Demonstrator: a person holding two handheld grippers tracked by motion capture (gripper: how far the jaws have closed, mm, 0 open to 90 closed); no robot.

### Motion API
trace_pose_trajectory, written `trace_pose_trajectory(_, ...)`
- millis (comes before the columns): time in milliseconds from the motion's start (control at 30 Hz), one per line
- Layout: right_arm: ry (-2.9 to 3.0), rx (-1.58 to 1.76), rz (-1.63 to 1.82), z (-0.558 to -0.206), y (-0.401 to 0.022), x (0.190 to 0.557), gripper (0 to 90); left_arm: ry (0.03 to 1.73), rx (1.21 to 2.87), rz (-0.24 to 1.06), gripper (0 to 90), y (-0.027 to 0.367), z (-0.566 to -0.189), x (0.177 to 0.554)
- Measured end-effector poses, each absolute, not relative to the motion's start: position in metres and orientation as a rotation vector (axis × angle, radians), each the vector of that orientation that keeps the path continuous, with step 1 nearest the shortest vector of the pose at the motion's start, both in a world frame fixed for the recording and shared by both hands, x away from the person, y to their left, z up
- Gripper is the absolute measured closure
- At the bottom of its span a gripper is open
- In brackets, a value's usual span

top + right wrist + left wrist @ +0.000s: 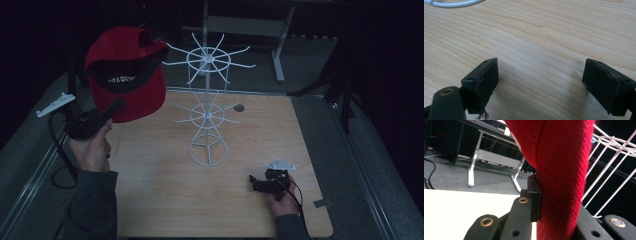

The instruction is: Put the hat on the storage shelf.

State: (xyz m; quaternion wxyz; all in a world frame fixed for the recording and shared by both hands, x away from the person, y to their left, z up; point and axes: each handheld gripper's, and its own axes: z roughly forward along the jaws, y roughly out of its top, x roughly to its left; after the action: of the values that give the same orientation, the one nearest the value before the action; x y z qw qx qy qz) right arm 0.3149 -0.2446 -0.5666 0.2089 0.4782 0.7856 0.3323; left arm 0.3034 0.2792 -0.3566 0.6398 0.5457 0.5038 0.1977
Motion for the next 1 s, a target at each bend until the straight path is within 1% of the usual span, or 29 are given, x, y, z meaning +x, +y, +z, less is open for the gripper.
trace_pose_trajectory(267,2.185,1.331,0.925,-0.567,-0.245,0.315,13.4,1.12,1.233,0.463,85.2,0.275,-0.348,0.302)
trace_pose_trajectory(1000,2.184,1.334,0.926,-0.567,-0.244,0.314,13.4,1.097,1.233,0.468,85.2,0.265,-0.343,0.305)
